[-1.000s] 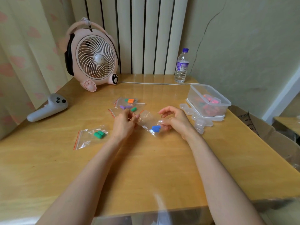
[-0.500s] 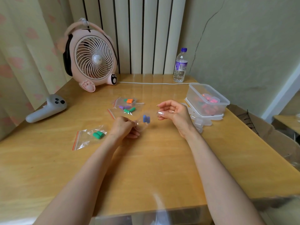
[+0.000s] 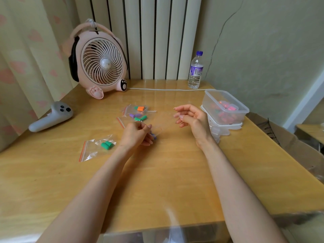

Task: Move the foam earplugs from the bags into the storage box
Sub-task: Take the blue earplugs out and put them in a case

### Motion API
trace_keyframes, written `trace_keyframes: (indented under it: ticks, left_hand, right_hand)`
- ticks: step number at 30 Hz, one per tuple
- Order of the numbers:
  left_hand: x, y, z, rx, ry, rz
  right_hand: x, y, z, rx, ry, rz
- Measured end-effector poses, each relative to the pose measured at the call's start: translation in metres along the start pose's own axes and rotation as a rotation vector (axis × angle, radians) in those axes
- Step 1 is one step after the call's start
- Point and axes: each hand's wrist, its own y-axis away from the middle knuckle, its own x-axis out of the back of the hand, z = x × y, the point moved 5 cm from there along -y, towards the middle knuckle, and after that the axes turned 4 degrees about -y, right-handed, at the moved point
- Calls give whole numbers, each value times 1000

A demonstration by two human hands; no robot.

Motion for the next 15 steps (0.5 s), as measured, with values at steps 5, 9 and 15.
trace_keyframes:
  ticks: [5,9,15]
  left_hand:
    - [11,-4,1,-137,93,196]
    - [26,-4,0,-147,103,398]
    - [42,-13,-16,-85,87,593]
  right_hand:
    - [10,-4,12,-47,209,142]
    - [9,-5,17,-78,295,128]
    - [2,-3,21,-105,396,80]
